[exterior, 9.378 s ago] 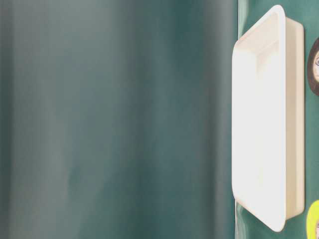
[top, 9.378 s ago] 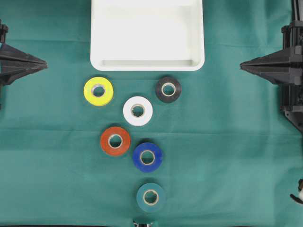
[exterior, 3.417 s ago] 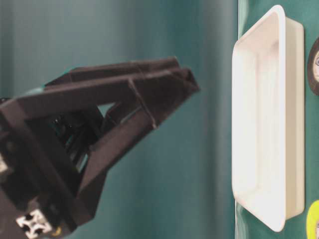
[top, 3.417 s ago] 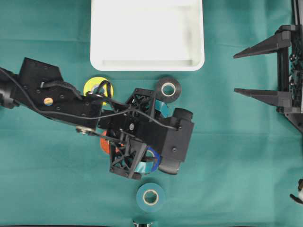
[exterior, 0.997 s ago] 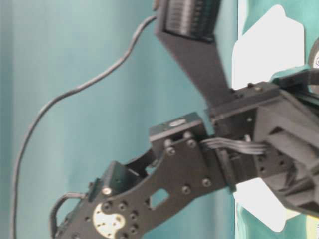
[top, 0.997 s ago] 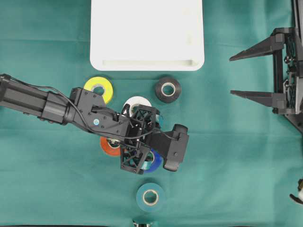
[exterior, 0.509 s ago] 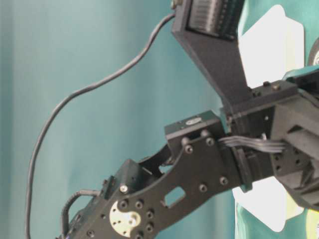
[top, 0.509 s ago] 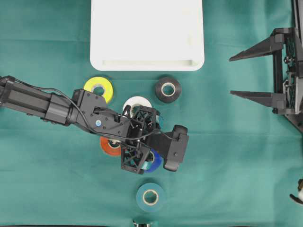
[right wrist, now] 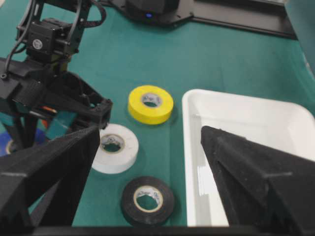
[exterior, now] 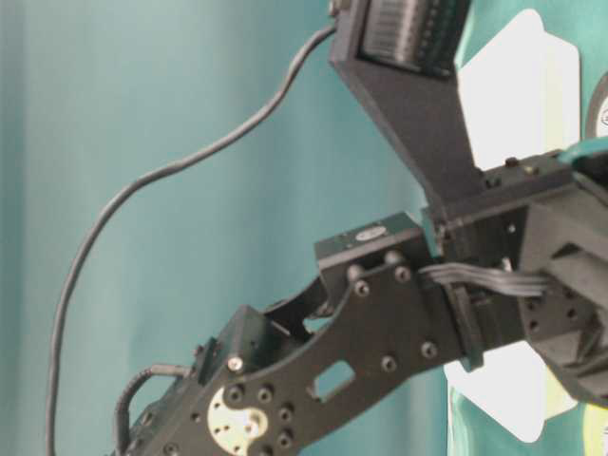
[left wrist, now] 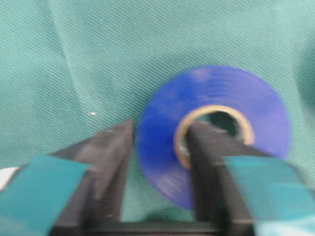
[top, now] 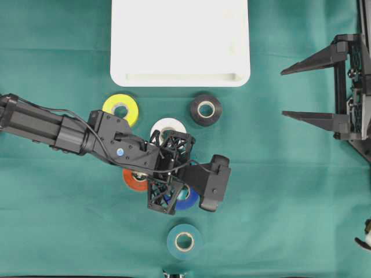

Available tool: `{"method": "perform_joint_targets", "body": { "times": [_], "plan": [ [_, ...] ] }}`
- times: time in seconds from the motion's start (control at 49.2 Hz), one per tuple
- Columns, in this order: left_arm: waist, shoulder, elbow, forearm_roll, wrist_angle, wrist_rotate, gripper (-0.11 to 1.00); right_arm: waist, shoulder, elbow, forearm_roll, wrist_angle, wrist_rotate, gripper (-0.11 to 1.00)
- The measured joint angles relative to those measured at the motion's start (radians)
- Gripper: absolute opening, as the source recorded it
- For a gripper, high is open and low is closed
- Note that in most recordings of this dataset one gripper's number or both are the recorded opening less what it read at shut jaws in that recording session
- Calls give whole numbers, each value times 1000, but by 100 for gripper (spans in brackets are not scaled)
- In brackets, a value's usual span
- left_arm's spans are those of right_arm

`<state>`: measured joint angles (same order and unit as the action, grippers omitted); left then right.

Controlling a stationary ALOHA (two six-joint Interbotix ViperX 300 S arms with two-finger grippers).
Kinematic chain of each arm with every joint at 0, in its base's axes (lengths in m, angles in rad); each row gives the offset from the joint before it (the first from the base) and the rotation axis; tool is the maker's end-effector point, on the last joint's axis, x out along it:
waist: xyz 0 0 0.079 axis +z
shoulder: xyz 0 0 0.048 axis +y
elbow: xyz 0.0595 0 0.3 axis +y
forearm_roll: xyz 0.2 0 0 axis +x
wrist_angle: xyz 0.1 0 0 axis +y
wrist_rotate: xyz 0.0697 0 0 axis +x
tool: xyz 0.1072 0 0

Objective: Pick up the tape from a random location and place it into the white case.
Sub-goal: 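Lower the left gripper into the blue roll's hole and close, then lift the blue roll with the left gripper toward the white tray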

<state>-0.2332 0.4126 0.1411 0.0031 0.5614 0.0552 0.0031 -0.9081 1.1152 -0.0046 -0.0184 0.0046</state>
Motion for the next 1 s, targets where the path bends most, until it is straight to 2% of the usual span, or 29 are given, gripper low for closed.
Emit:
{"method": "perform_joint_targets", "body": {
  "times": [0.651,0.997],
  "plan": [
    [0,-6,0,0,26,-6,22,0,0,0,0,11,0,93],
    [2,-124,-15,0,101,-6,22,0,-3,-9,0,40,0,93]
  ]
}}
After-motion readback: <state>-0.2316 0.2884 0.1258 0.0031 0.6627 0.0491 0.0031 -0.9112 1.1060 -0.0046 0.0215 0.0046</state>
